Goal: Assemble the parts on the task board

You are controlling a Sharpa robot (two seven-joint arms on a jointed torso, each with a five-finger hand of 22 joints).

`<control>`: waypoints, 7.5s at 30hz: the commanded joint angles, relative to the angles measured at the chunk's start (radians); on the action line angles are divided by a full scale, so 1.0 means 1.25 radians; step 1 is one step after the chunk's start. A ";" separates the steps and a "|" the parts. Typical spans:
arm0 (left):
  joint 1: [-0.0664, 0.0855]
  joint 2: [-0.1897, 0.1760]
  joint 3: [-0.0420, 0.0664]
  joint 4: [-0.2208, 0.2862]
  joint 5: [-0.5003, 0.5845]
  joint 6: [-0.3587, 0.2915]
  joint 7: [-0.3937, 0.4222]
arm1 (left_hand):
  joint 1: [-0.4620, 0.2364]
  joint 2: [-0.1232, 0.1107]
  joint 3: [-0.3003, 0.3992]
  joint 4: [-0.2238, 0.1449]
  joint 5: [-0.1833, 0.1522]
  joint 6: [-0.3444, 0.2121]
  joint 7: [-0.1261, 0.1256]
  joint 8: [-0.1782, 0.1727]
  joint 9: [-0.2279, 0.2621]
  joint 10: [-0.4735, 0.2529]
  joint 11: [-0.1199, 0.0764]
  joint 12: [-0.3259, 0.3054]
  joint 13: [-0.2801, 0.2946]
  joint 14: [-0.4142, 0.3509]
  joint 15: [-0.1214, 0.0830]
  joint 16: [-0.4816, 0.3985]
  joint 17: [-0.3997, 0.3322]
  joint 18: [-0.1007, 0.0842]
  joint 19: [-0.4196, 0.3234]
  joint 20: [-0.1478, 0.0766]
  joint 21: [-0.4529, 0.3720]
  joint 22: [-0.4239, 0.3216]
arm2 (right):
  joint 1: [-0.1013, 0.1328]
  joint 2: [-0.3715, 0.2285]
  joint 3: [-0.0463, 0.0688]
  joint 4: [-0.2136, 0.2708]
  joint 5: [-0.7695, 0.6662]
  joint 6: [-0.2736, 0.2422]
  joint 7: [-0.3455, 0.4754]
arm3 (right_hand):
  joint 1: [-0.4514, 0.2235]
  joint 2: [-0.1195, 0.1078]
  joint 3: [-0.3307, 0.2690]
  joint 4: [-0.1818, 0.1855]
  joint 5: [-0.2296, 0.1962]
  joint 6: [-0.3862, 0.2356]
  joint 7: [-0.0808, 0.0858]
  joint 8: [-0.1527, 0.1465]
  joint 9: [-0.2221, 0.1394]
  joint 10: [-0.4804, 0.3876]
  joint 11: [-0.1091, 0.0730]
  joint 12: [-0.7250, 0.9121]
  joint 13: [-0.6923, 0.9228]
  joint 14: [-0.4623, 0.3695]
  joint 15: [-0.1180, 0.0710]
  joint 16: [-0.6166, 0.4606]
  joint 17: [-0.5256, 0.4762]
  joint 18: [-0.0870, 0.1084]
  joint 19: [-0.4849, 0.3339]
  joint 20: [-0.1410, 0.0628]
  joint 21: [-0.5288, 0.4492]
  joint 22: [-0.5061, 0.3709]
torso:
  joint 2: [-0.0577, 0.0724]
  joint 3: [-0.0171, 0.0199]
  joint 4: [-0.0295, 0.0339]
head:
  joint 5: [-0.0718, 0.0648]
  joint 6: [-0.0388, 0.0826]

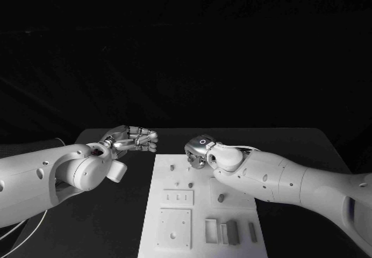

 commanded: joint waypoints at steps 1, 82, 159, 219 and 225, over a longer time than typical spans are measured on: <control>0.003 0.000 0.001 0.002 -0.003 -0.001 0.004 | 0.008 -0.001 -0.004 0.001 0.002 0.005 0.020 -0.004 -0.001 0.001 0.002 -0.003 -0.001 0.004 0.000 -0.003 0.001 0.011 0.007 -0.001 -0.005 -0.001 | 0.000 0.000 0.000 -0.002 0.010 0.009 0.000 | -0.005 -0.017 0.004 0.004 0.004 -0.021 0.009 -0.013 -0.008 -0.004 0.009 -0.006 -0.006 -0.003 0.009 0.001 -0.005 0.010 -0.002 0.000 0.001 0.014 | 0.000 -0.0005 0.0005 | 0.000 -0.001; 0.011 0.001 -0.004 -0.045 -0.006 0.000 0.010 | 0.012 -0.003 -0.007 0.001 0.002 0.003 0.018 -0.006 -0.005 -0.003 0.004 -0.011 -0.003 0.003 0.001 -0.010 0.005 0.010 0.007 0.000 -0.009 -0.003 | 0.004 -0.265 0.031 0.197 0.134 0.103 -0.023 | -0.019 -0.113 0.009 0.150 0.003 -0.067 0.015 -0.029 -0.026 -0.018 0.016 0.000 -0.016 -0.023 0.018 0.011 -0.029 0.010 -0.012 0.004 -0.001 0.017 | 0.002 0.0010 -0.0042 | -0.021 -0.002; 0.011 -0.006 -0.004 -0.039 -0.007 -0.007 0.009 | 0.014 -0.002 -0.009 0.001 0.002 0.004 0.019 -0.006 -0.007 -0.002 0.005 -0.014 -0.003 0.003 0.001 -0.013 0.007 0.010 0.008 0.000 -0.012 -0.004 | 0.045 -0.223 0.029 0.299 -0.032 0.030 -0.069 | -0.009 -0.011 -0.005 0.044 0.004 0.063 -0.022 0.040 0.023 0.003 -0.019 0.009 -0.012 -0.012 0.002 0.023 -0.029 0.010 -0.014 0.004 0.010 0.014 | 0.002 0.0006 -0.0066 | -0.014 0.003; 0.011 0.007 -0.004 -0.050 -0.010 -0.004 0.011 | 0.015 0.000 -0.011 0.001 0.002 0.004 0.020 -0.007 -0.009 -0.002 0.006 -0.017 -0.003 0.004 0.002 -0.016 0.009 0.010 0.008 0.000 -0.014 -0.004 | -0.001 -0.064 -0.007 0.177 -0.096 0.048 -0.068 | -0.008 -0.012 0.001 0.041 0.004 0.059 -0.021 0.035 0.025 0.005 -0.018 0.007 -0.014 -0.011 0.003 0.021 -0.034 0.010 -0.011 0.002 0.009 0.013 | 0.002 0.0016 -0.0048 | -0.002 -0.002; 0.011 0.007 -0.004 -0.050 -0.010 -0.004 0.011 | 0.015 0.000 -0.011 0.001 0.002 0.004 0.020 -0.007 -0.009 -0.002 0.006 -0.017 -0.003 0.004 0.002 -0.016 0.010 0.010 0.008 0.000 -0.014 -0.004 | -0.001 -0.062 -0.007 0.177 -0.095 0.046 -0.066 | -0.008 -0.012 0.001 0.041 0.004 0.058 -0.021 0.034 0.025 0.005 -0.018 0.007 -0.013 -0.011 0.003 0.021 -0.035 0.010 -0.011 0.001 0.009 0.013 | 0.002 0.0007 -0.0041 | -0.003 -0.002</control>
